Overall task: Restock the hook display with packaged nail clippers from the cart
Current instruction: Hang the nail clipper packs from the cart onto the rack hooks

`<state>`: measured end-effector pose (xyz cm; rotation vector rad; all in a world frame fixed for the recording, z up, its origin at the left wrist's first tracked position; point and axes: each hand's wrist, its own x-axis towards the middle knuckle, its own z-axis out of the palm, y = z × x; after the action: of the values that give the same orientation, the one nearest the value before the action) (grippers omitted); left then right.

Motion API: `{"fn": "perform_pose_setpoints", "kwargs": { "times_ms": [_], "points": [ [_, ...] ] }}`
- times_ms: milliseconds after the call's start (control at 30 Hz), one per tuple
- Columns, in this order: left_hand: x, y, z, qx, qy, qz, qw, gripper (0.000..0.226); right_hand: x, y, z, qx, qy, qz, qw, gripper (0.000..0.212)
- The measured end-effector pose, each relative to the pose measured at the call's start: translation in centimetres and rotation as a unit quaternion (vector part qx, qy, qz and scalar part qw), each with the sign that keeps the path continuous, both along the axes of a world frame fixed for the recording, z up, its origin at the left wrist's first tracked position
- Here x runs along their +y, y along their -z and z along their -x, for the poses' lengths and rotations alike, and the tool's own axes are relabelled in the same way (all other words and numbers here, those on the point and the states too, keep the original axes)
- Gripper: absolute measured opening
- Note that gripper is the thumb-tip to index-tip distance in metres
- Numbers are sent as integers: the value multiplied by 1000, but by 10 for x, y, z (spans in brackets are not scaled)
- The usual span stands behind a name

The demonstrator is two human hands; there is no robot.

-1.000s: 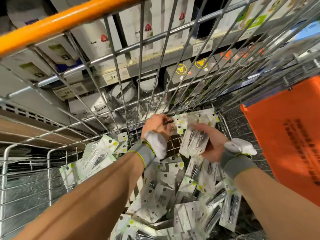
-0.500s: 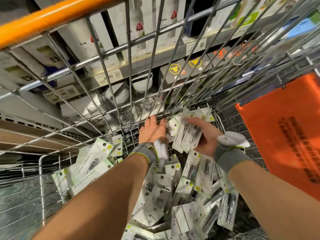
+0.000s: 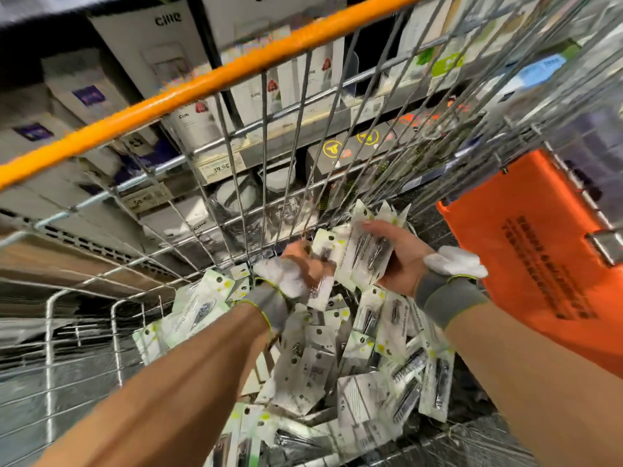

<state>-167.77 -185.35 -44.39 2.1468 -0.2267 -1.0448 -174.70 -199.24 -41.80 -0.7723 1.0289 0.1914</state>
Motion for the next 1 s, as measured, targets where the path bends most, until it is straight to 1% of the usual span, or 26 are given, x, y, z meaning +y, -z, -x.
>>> {"fn": "perform_pose_setpoints", "kwargs": {
  "times_ms": [67, 167, 200, 233, 267, 300, 333, 367, 400, 433, 467, 500, 567, 600, 633, 667, 700, 733, 767, 800, 867, 933, 967, 1000],
  "points": [
    [6, -14, 2, 61, -48, 51, 996, 25, 5, -16, 6, 0, 5, -7, 1000, 13],
    [15, -42, 10, 136, -153, 144, 968, 15, 7, -35, 14, -3, 7, 10, 1000, 27],
    [19, -55, 15, 140, -169, 161, 962, 15, 9, -46, 18, -15, 5, 12, 1000, 30],
    [22, -66, 21, 141, -175, 173, 959, 18, 12, -55, 23, -25, 1, 18, 1000, 28],
    [27, -81, 28, 136, -173, 172, 960, 20, 17, -72, 29, -40, -8, 25, 999, 19],
    [28, -85, 28, 131, -180, 173, 959, 22, 17, -77, 28, -54, -10, 21, 998, 9],
    [32, -102, 35, 119, -187, 179, 959, 26, 18, -95, 36, -71, -25, 26, 997, 7],
    [36, -118, 42, 117, -189, 194, 956, 29, 20, -109, 43, -94, -38, 38, 994, 18],
    [39, -137, 49, 114, -192, 206, 953, 30, 21, -125, 49, -111, -55, 43, 991, 40],
    [41, -138, 49, 106, -203, 214, 950, 30, 20, -128, 50, -117, -62, 28, 991, 59],
    [45, -165, 56, 89, -210, 223, 948, 26, 23, -157, 57, -125, -80, 43, 988, 64],
    [46, -170, 57, 88, -212, 229, 946, 20, 24, -161, 58, -126, -81, 52, 987, 53],
    [54, -210, 66, 85, -215, 263, 937, 17, 32, -202, 63, -149, -78, 63, 984, 18],
    [61, -231, 70, 77, -226, 278, 931, 14, 38, -224, 68, -150, -83, 68, 983, 13],
    [68, -252, 73, 52, -218, 291, 930, 11, 43, -246, 70, -162, -83, 80, 980, 12],
    [70, -261, 74, 44, -217, 300, 928, 13, 43, -255, 70, -168, -80, 83, 979, 12],
    [75, -273, 76, 18, -215, 302, 929, 18, 46, -271, 72, -183, -84, 80, 976, 11],
    [86, -302, 81, -8, -211, 306, 928, 23, 56, -299, 77, -206, -93, 91, 970, 9],
    [88, -309, 82, -19, -204, 304, 930, 26, 58, -305, 77, -221, -85, 90, 967, 6],
    [94, -325, 84, -26, -203, 313, 927, 27, 62, -321, 78, -236, -80, 97, 963, 7],
    [113, -367, 93, -21, -201, 347, 916, 16, 76, -354, 84, -271, -86, 112, 952, 27],
    [133, -404, 104, -18, -192, 379, 905, 13, 94, -389, 92, -295, -86, 116, 945, 35],
    [144, -424, 109, -41, -193, 384, 902, 14, 103, -406, 94, -301, -90, 133, 940, 41],
    [147, -430, 111, -51, -192, 394, 897, 13, 105, -410, 93, -309, -85, 146, 936, 49]
  ]
}}
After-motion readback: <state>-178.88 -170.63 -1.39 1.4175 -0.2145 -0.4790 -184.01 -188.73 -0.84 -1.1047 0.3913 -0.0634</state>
